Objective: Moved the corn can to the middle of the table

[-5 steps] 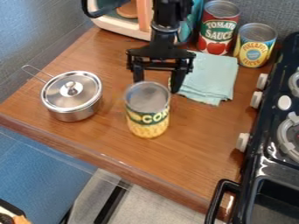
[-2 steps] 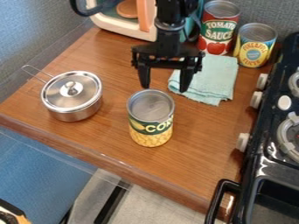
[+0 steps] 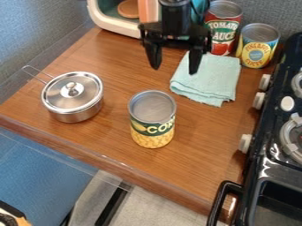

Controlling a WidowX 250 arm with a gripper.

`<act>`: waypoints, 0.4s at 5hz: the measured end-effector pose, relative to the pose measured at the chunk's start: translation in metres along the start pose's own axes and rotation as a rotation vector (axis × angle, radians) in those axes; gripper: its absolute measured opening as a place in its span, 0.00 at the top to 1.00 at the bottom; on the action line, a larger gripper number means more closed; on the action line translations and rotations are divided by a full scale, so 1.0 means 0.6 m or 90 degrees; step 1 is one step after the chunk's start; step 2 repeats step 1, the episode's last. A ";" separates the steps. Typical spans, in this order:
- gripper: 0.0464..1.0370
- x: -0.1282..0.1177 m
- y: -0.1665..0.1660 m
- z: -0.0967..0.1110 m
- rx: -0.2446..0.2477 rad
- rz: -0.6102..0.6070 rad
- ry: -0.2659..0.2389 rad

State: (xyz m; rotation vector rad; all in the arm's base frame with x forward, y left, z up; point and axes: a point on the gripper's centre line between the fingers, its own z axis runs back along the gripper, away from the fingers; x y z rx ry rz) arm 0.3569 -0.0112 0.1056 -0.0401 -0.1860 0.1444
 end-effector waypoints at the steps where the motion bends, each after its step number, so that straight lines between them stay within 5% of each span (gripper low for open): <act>1: 0.04 0.011 0.007 0.011 -0.020 -0.037 0.019; 2: 0.04 0.011 0.007 0.011 -0.020 -0.037 0.019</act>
